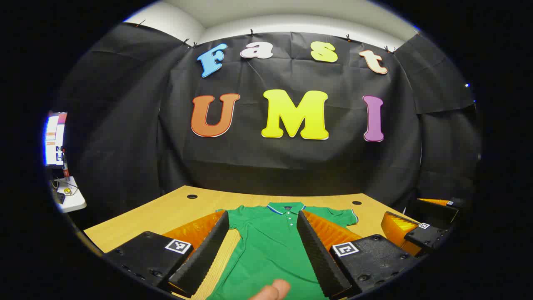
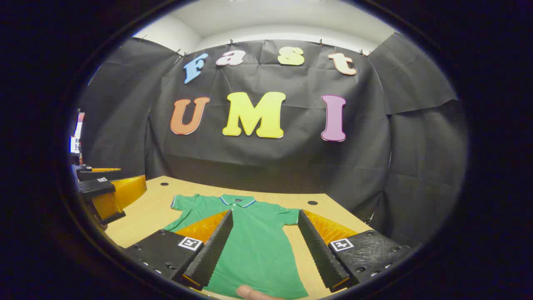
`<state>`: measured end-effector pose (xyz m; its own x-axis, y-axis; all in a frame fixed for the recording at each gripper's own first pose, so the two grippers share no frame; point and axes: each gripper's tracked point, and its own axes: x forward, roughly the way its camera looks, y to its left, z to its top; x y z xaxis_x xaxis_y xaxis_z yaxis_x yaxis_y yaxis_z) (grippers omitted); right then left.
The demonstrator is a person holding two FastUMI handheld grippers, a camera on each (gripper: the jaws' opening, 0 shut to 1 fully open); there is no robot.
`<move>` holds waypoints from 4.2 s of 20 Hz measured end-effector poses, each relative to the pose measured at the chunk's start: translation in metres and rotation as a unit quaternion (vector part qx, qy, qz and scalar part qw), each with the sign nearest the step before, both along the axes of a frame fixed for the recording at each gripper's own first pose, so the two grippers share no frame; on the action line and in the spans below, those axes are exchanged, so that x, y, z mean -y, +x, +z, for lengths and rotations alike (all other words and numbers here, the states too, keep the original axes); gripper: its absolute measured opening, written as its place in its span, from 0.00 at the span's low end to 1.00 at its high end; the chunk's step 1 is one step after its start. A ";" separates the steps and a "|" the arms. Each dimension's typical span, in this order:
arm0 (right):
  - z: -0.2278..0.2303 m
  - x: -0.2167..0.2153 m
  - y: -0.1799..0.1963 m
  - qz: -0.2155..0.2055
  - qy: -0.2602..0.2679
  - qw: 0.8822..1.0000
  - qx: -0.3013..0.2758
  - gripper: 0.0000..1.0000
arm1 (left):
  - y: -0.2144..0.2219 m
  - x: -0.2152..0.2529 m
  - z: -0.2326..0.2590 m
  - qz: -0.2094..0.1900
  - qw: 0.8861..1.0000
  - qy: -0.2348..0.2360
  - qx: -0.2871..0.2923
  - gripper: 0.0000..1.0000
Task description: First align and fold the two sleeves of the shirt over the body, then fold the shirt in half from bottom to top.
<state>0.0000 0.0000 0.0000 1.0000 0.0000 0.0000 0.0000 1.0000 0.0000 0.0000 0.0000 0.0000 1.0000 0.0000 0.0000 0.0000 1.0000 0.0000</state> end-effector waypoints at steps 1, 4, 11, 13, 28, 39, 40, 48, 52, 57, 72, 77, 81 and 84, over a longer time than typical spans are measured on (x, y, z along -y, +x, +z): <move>0.001 -0.002 0.001 -0.001 -0.004 1.000 0.002 0.94 | -0.001 -0.001 0.002 0.006 1.000 -0.001 0.001 1.00; 0.002 -0.008 -0.001 0.001 -0.005 1.000 0.001 0.95 | -0.002 -0.001 0.007 0.009 1.000 -0.001 0.010 0.94; 0.003 -0.004 -0.001 0.000 -0.007 1.000 0.001 0.95 | 0.004 -0.006 -0.002 0.016 1.000 -0.009 -0.006 1.00; -0.001 -0.003 0.001 0.000 -0.005 1.000 -0.004 0.95 | 0.005 -0.003 -0.004 0.011 1.000 -0.008 -0.007 1.00; -0.025 0.019 0.028 -0.018 -0.005 0.999 -0.030 0.97 | 0.009 0.005 -0.006 0.016 0.999 0.027 -0.002 1.00; -0.027 0.073 0.175 -0.049 0.009 0.995 -0.087 0.95 | 0.014 0.019 -0.002 0.002 0.999 0.030 0.012 1.00; -0.032 0.076 0.195 -0.047 0.008 0.994 -0.095 0.95 | 0.016 0.018 -0.006 0.004 1.000 0.028 0.007 1.00; -0.120 0.113 0.303 -0.086 0.034 0.968 -0.234 0.95 | 0.027 0.011 -0.010 0.012 1.000 0.024 0.001 1.00; -0.155 0.109 0.321 -0.084 0.054 0.953 -0.285 0.96 | 0.028 0.014 -0.014 0.008 0.999 0.034 0.000 1.00; -0.181 0.105 0.326 -0.088 0.098 0.935 -0.329 0.90 | 0.028 0.010 -0.014 0.011 0.999 0.037 0.000 1.00; -0.147 0.085 0.336 -0.025 0.084 0.952 -0.292 0.00 | 0.038 0.005 -0.030 0.007 0.999 0.000 -0.037 1.00; -0.123 0.042 0.339 0.029 -0.016 0.969 -0.245 0.00 | 0.041 0.000 -0.032 0.012 0.999 0.005 -0.039 1.00; -0.086 -0.031 0.328 0.109 -0.103 0.976 -0.157 0.00 | 0.044 -0.007 -0.036 0.023 0.999 0.000 -0.046 1.00; -0.046 -0.073 0.303 0.143 -0.106 0.980 -0.091 0.23 | 0.047 -0.007 -0.038 0.026 0.999 0.002 -0.048 1.00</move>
